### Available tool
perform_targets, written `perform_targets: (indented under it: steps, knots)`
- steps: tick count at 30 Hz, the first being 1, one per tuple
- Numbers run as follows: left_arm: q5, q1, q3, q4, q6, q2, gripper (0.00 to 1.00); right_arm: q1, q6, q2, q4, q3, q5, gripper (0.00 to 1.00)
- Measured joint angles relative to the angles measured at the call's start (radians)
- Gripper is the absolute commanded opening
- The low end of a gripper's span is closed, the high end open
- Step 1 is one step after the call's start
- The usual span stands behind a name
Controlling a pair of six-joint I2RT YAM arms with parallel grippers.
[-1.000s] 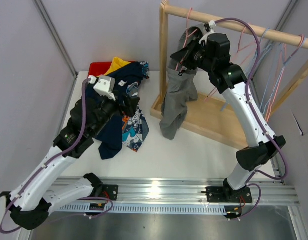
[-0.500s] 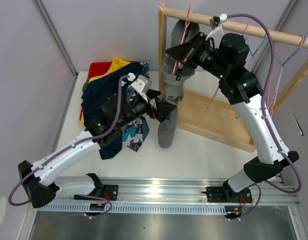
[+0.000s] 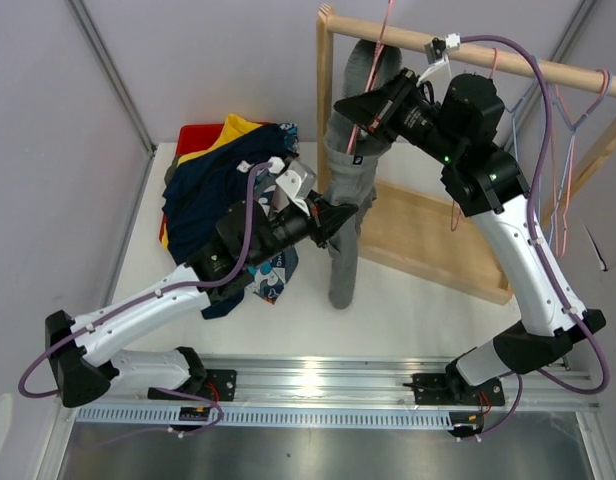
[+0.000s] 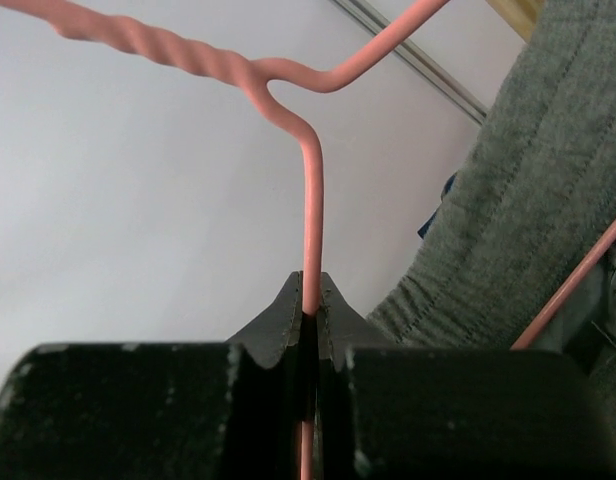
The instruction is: Remove the shorts from the hanger
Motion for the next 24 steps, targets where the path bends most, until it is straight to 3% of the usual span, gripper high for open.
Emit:
perform_targets:
  steps: [6,11,17,21,24]
  knots:
    - [-0.084,-0.054,-0.082,0.08,0.003,-0.019,0.0,-0.002,0.003,-0.046,0.016,-0.056,0.008,0.0]
    - [-0.244,-0.23,-0.29,0.155,0.008,-0.145,0.0,-0.041,0.026,-0.048,0.005,-0.048,-0.037,0.0]
    - [-0.444,-0.413,-0.55,0.217,-0.063,-0.263,0.0,-0.128,0.166,-0.069,-0.076,-0.018,-0.182,0.0]
    - [-0.529,-0.447,-0.559,0.22,-0.086,-0.257,0.0,-0.156,0.216,-0.106,-0.083,-0.068,-0.233,0.0]
    - [-0.6,-0.449,-0.473,0.167,-0.075,-0.196,0.0,-0.154,0.226,-0.174,-0.021,-0.199,-0.233,0.0]
